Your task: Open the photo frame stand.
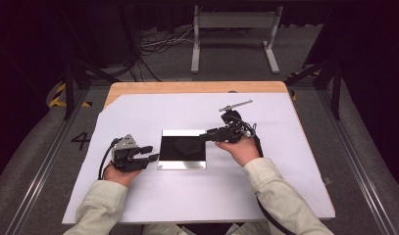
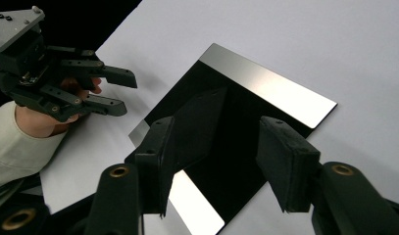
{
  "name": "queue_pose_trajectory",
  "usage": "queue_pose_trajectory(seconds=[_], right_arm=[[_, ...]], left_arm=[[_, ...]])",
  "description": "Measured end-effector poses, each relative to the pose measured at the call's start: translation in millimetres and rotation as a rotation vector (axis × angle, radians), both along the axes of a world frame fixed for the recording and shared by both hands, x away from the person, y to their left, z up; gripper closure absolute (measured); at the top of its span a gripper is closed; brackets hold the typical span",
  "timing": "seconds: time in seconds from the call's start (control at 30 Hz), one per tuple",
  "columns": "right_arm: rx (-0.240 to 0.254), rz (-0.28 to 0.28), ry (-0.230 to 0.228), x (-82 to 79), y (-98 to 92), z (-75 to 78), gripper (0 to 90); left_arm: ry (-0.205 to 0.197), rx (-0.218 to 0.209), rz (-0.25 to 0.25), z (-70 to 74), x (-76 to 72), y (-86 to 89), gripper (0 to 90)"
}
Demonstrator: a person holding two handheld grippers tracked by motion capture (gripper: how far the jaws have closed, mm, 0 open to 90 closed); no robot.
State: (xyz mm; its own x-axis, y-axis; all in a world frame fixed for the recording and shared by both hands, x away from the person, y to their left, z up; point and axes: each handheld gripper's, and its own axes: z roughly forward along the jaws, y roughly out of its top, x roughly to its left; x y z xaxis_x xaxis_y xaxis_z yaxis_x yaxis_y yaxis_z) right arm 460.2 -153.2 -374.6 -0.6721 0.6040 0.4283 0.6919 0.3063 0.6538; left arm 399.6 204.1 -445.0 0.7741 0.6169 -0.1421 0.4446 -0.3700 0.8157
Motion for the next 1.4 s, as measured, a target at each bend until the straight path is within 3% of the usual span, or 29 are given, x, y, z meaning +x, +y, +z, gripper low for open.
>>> queue_pose_trajectory(seconds=[0.3,0.73,1.4], right_arm=[[0.028,-0.003,0.062,-0.3,6.5,-9.6,41.4],[0.048,0.012,0.086,-4.0,16.8,-18.4,38.9],[0.078,0.028,0.160,-3.0,30.8,-27.1,35.5]], left_arm=[[0.001,0.000,0.000,-0.1,0.1,0.1,54.7],[0.000,0.002,-0.002,0.0,0.1,0.0,54.6],[-0.012,0.003,-0.008,0.6,-0.1,0.0,54.6]])
